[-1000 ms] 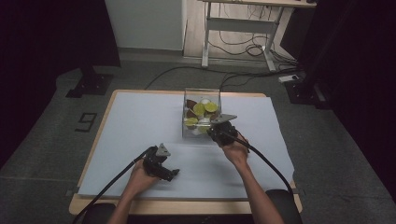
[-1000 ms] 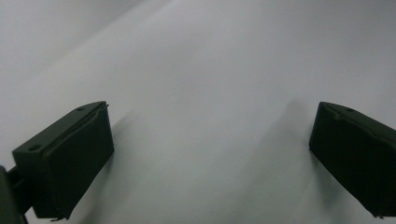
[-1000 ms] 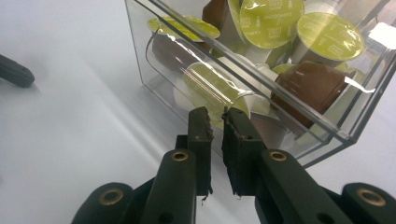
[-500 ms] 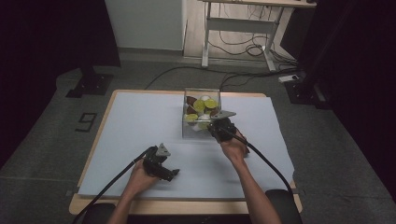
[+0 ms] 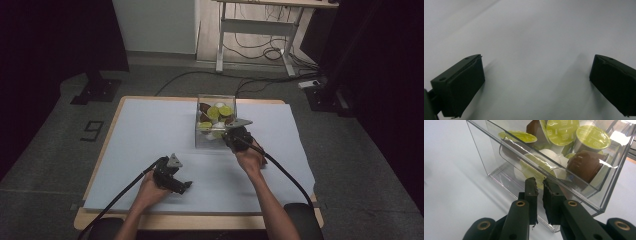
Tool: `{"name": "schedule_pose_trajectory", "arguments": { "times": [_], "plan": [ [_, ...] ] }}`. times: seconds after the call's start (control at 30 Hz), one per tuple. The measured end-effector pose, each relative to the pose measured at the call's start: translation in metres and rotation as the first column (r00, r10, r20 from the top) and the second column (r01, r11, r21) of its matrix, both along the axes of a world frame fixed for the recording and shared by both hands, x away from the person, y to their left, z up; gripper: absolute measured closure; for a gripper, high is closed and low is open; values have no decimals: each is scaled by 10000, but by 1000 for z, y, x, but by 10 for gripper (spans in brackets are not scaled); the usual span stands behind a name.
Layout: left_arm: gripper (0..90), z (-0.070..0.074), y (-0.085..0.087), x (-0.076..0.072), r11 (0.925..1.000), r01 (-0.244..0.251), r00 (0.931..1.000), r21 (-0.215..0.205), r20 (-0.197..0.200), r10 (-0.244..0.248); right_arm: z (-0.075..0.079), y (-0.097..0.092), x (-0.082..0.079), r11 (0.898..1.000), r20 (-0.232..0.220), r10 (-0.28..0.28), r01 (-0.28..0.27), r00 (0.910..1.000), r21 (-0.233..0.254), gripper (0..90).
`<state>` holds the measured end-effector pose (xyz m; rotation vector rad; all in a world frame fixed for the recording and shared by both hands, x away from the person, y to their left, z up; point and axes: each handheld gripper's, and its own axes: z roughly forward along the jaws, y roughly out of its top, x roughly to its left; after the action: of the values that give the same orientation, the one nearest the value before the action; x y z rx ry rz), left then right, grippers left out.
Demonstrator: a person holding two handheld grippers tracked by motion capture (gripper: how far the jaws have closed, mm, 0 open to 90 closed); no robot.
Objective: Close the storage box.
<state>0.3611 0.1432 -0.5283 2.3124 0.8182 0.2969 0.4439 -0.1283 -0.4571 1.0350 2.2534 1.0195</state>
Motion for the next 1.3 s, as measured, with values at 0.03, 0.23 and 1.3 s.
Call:
{"name": "schedule_pose_trajectory", "arguments": {
  "times": [0.03,0.23,1.3],
  "plan": [
    [0,0,0,0,10000,2,10000,2,-1,-2,0,0,0,10000,-6,-7,7,10000,7,811],
    [0,0,0,0,10000,0,10000,0,1,0,0,-1,0,10000,-47,-30,30,10000,14,814],
    [0,0,0,0,10000,-18,10000,-25,13,18,18,-8,-25,9934,-745,1130,-1113,9908,275,281]
  ]
}}
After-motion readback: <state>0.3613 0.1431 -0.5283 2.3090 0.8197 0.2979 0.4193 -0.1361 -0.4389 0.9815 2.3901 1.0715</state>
